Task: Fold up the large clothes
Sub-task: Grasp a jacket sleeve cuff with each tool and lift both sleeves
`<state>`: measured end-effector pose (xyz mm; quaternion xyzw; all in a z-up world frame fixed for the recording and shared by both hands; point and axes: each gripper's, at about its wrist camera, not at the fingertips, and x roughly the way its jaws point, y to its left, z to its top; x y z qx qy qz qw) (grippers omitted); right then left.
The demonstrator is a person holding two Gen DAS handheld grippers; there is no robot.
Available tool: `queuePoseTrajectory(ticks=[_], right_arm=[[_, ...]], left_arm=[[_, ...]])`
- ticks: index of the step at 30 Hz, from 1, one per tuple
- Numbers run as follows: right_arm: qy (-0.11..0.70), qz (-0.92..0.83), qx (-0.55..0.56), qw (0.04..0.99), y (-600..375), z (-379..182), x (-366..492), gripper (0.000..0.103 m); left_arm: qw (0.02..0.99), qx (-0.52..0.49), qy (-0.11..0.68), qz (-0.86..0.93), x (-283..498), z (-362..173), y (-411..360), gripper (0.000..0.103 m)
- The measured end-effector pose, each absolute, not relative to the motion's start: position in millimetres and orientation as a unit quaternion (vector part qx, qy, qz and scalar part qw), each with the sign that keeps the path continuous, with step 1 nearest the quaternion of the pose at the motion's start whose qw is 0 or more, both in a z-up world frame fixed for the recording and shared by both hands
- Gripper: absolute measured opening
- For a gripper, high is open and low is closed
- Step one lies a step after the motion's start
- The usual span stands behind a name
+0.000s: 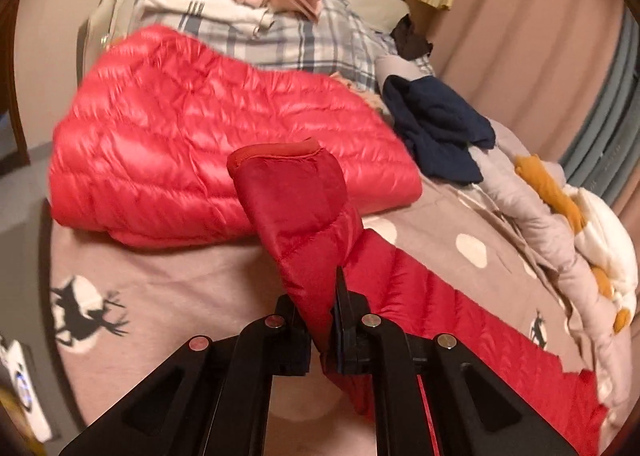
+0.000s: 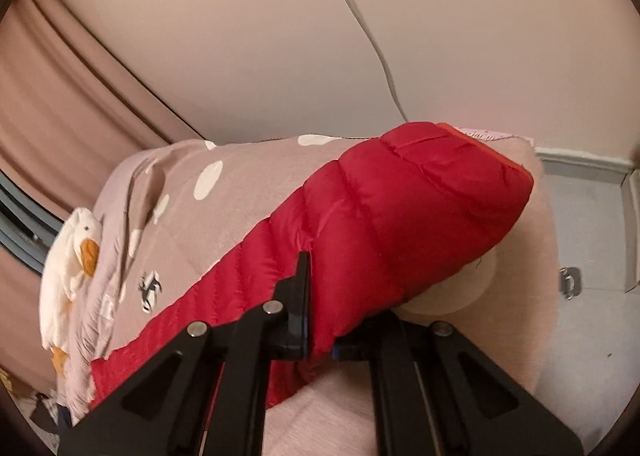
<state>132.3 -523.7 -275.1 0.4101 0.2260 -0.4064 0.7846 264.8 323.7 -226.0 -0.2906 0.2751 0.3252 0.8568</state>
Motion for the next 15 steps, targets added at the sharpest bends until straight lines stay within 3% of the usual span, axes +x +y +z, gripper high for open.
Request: queuePoseTrajectory(ticks=[9, 15], right_arm=[[0.2, -0.358, 0.319, 0.854, -460.4, -200.3, 196.9, 0.007], [0.184, -0.218, 0.267, 0.921, -363.1, -134.5, 271.2, 0.007]], left_arm=[[0.884, -0.238, 0.245, 0.32, 270.5, -198.1, 299.7, 0.01], [0.891, -0.239, 0.23, 0.309, 259.4, -185.6, 295.7, 0.01]])
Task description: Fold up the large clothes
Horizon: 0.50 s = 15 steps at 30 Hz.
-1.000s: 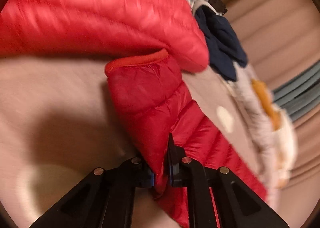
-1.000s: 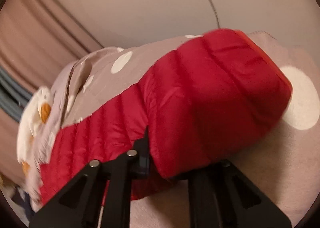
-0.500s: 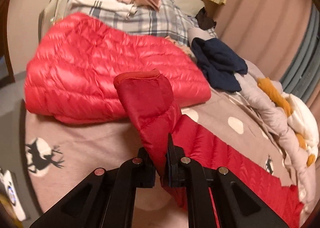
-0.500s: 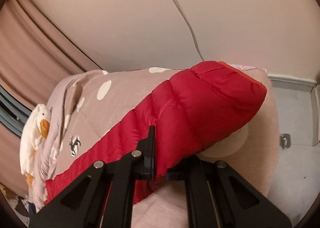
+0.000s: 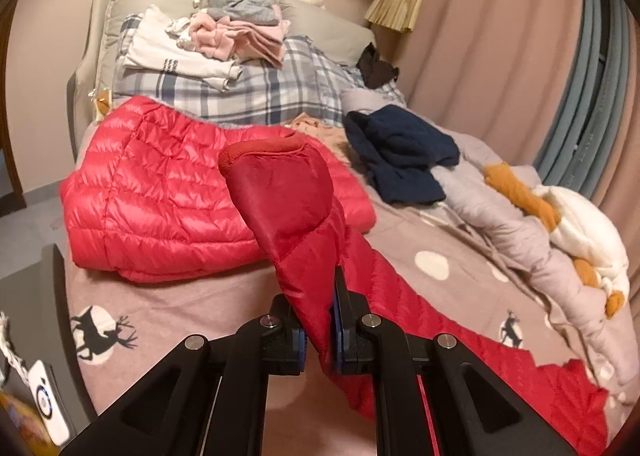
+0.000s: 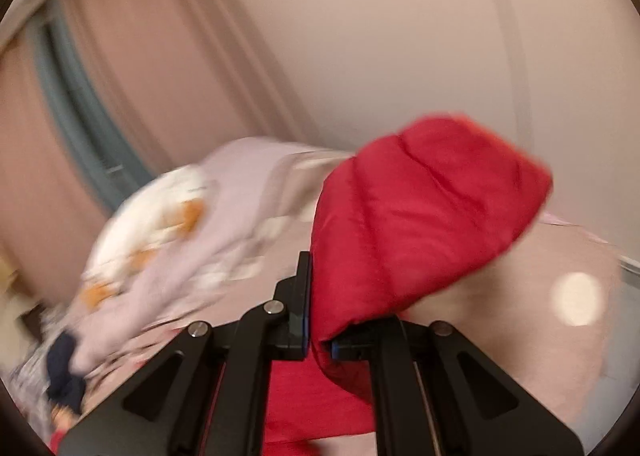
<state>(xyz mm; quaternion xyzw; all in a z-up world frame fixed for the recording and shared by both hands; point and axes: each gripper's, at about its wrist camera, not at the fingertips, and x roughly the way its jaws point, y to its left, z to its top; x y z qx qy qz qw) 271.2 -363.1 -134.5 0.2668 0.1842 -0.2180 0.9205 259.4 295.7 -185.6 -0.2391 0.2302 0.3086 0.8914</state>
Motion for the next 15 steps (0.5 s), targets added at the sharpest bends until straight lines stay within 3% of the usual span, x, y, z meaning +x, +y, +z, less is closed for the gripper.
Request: queuePoseTrajectory(ticks=[6, 11, 15], right_arm=[[0.199, -0.083, 0.215, 0.952, -230.8, -108.5, 331.7, 0.007], [0.24, -0.01, 0.161, 0.957, -135.6, -120.5, 368.2, 0.007], [0.285, 0.014, 0.097, 0.954, -80.0, -157.6, 392.3, 0.018]], left_arm=[[0.899, -0.229, 0.224, 0.298, 256.3, -183.5, 291.3, 0.01], [0.903, -0.237, 0.224, 0.28, 257.8, -182.9, 289.0, 0.01], [0.905, -0.23, 0.226, 0.276, 258.4, -183.1, 286.5, 0.01]])
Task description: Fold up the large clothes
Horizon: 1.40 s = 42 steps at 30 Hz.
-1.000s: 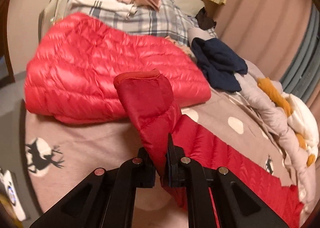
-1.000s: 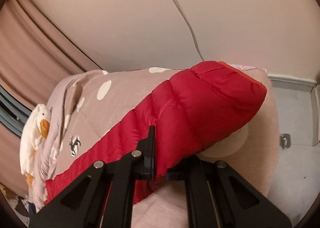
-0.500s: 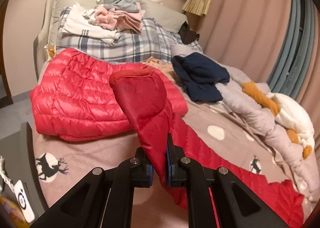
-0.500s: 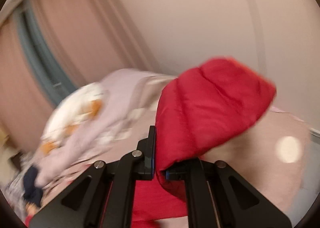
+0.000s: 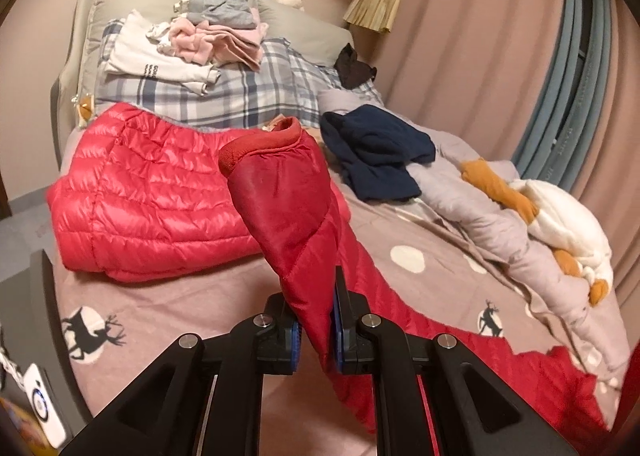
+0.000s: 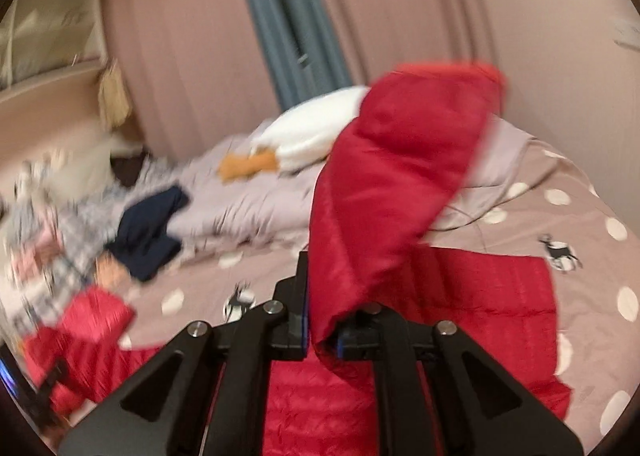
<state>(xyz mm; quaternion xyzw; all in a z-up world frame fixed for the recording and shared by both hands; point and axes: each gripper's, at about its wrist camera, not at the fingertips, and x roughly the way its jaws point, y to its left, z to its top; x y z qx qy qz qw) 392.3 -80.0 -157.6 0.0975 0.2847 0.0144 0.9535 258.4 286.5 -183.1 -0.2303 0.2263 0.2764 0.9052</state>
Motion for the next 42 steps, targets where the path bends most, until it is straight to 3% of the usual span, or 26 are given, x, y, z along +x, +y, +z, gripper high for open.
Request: queuePoseTrajectory(ticks=[2, 3, 5, 10, 13, 17, 25, 27, 32, 42], right_arm=[[0.307, 0.027, 0.087, 0.947, -70.5, -174.3, 400.3, 0.029], [0.311, 0.029, 0.087, 0.946, -69.3, -177.5, 398.5, 0.041], [0.312, 0.025, 0.09, 0.945, -72.2, -182.4, 398.9, 0.054], [0.293, 0.0, 0.067, 0.954, -83.4, -173.0, 392.0, 0.057], [0.274, -0.043, 0.049, 0.959, -105.2, -166.4, 386.5, 0.067], [0.299, -0.101, 0.031, 0.948, -139.0, -184.5, 405.0, 0.068], [0.447, -0.125, 0.013, 0.886, -168.4, -311.7, 421.0, 0.062], [0.445, -0.123, -0.007, 0.887, -164.7, -326.8, 413.9, 0.063], [0.43, -0.108, -0.005, 0.896, -168.5, -313.5, 394.4, 0.059], [0.342, -0.174, 0.019, 0.923, -233.2, -227.9, 312.7, 0.061]], left_arm=[[0.908, -0.224, 0.226, 0.271, 258.3, -183.1, 285.4, 0.01], [0.909, -0.222, 0.226, 0.27, 258.1, -183.4, 285.1, 0.01], [0.91, -0.215, 0.225, 0.273, 259.1, -183.2, 284.3, 0.01], [0.914, -0.203, 0.227, 0.269, 262.9, -185.0, 278.2, 0.01], [0.917, -0.193, 0.227, 0.265, 264.4, -184.5, 274.2, 0.01], [0.921, -0.184, 0.224, 0.259, 267.4, -182.9, 268.2, 0.01], [0.924, -0.171, 0.218, 0.263, 276.0, -180.8, 265.9, 0.01], [0.923, -0.176, 0.216, 0.266, 275.4, -180.1, 266.4, 0.01], [0.93, -0.139, 0.212, 0.265, 277.2, -170.5, 251.7, 0.01], [0.956, -0.1, 0.175, 0.211, 275.9, -121.0, 194.9, 0.01]])
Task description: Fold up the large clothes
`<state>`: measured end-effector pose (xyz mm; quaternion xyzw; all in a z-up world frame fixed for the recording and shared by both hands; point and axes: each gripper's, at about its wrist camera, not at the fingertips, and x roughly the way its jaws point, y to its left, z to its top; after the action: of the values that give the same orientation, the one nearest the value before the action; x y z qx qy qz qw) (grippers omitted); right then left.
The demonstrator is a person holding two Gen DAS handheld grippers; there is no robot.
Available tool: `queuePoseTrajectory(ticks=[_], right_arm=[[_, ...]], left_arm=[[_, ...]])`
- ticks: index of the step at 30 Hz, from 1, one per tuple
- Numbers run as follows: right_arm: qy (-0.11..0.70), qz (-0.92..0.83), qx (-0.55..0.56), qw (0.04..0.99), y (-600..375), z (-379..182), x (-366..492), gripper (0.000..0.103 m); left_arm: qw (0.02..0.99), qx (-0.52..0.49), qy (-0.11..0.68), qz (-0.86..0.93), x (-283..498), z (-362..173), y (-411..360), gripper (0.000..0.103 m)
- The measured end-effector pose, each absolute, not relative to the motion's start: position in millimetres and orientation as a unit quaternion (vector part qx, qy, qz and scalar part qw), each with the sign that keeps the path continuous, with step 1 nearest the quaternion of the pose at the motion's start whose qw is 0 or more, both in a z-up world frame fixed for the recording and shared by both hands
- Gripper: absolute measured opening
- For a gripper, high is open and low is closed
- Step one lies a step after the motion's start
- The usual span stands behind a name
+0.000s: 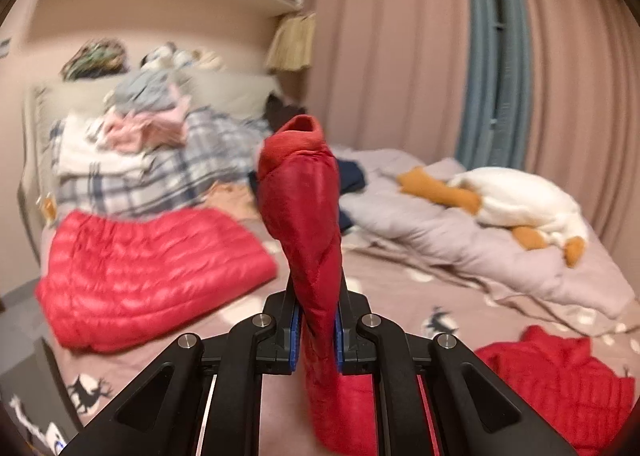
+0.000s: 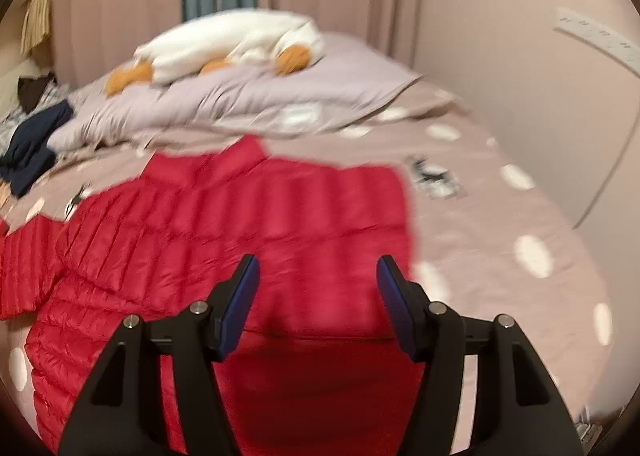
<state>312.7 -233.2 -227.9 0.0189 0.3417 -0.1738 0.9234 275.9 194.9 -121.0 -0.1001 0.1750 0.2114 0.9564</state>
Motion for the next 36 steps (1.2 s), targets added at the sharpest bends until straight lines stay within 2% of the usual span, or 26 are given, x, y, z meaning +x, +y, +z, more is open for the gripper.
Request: queuePoseTrajectory(ticks=[6, 13, 22, 26, 29, 31, 32, 33, 34, 36], right_arm=[[0.282, -0.234, 0.05, 0.929, -287.4, -198.9, 253.4, 0.071], [0.279, -0.251, 0.053, 0.925, -319.5, -202.4, 208.7, 0.071], [0.273, -0.262, 0.091, 0.921, -353.4, -200.8, 187.7, 0.071], [0.271, -0.27, 0.102, 0.918, -362.1, -199.2, 182.6, 0.071], [0.272, -0.272, 0.103, 0.917, -362.4, -199.9, 180.6, 0.071], [0.274, -0.272, 0.099, 0.917, -361.1, -200.1, 179.9, 0.072], [0.275, -0.272, 0.099, 0.917, -361.6, -200.1, 179.8, 0.072], [0.277, -0.271, 0.098, 0.917, -361.0, -200.0, 180.2, 0.072], [0.278, -0.27, 0.098, 0.917, -360.7, -199.8, 180.8, 0.072], [0.277, -0.266, 0.101, 0.918, -358.4, -198.6, 182.4, 0.073]], left_arm=[[0.969, -0.098, 0.168, 0.154, 276.0, -103.8, 142.0, 0.01], [0.981, -0.072, 0.162, 0.077, 278.9, -92.9, 62.4, 0.01], [0.979, -0.062, 0.192, -0.026, 290.1, -102.2, -32.0, 0.01], [0.969, -0.067, 0.23, -0.066, 294.6, -115.6, -60.2, 0.01], [0.958, -0.082, 0.265, -0.064, 300.2, -127.0, -66.2, 0.027], [0.955, -0.089, 0.276, -0.062, 300.0, -132.5, -62.3, 0.048], [0.956, -0.09, 0.273, -0.057, 297.2, -134.4, -60.1, 0.056], [0.958, -0.091, 0.267, -0.054, 294.0, -134.3, -57.8, 0.071], [0.96, -0.092, 0.259, -0.051, 287.3, -133.6, -62.5, 0.08], [0.966, -0.089, 0.24, -0.041, 276.7, -130.0, -63.6, 0.081]])
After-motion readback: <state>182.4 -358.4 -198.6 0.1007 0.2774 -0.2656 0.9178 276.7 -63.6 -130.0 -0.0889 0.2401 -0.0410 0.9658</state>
